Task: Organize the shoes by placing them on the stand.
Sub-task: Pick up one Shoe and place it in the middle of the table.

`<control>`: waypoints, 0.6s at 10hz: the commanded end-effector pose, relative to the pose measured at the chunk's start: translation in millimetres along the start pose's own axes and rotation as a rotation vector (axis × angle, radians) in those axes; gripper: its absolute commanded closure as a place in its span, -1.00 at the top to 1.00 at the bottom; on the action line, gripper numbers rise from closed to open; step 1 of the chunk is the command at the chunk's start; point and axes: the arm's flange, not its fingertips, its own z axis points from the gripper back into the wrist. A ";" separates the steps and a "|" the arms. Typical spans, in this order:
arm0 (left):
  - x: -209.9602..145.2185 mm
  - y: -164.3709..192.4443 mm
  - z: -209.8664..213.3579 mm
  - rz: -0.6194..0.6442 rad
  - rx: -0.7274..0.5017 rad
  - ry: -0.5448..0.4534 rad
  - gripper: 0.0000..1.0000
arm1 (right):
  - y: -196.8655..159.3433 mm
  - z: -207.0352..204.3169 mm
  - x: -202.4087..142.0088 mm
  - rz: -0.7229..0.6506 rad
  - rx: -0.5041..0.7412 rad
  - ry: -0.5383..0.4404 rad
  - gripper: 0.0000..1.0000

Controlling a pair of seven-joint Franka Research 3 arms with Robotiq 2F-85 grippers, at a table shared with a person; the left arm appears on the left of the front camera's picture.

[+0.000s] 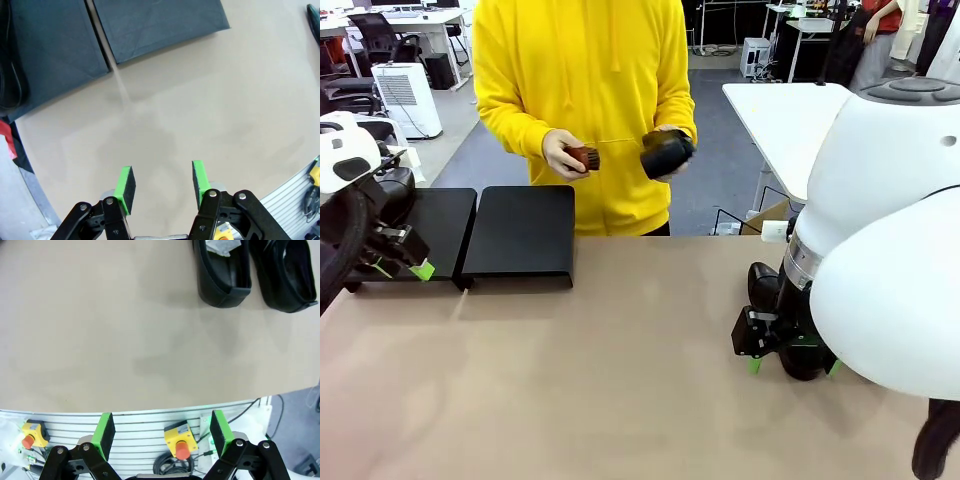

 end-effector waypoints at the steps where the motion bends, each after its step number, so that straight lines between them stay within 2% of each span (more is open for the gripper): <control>1: -2.2 1.6 -0.6 -0.011 -0.019 -0.020 0.22 | -1.4 -1.4 15.6 0.042 -0.054 -0.087 1.00; 3: -2.2 1.6 -0.6 -0.011 -0.019 -0.020 0.22 | -7.1 -7.0 60.9 0.127 -0.087 -0.083 1.00; 4: -2.2 1.6 -0.6 -0.011 -0.019 -0.020 0.22 | -11.4 -18.0 88.8 0.179 -0.104 -0.036 1.00; 5: -2.2 1.6 -0.6 -0.011 -0.019 -0.020 0.22 | -13.4 -30.0 111.6 0.205 -0.092 -0.010 1.00; 6: -2.2 1.6 -0.6 -0.011 -0.019 -0.020 0.22 | -14.6 -39.3 123.9 0.227 -0.064 -0.032 1.00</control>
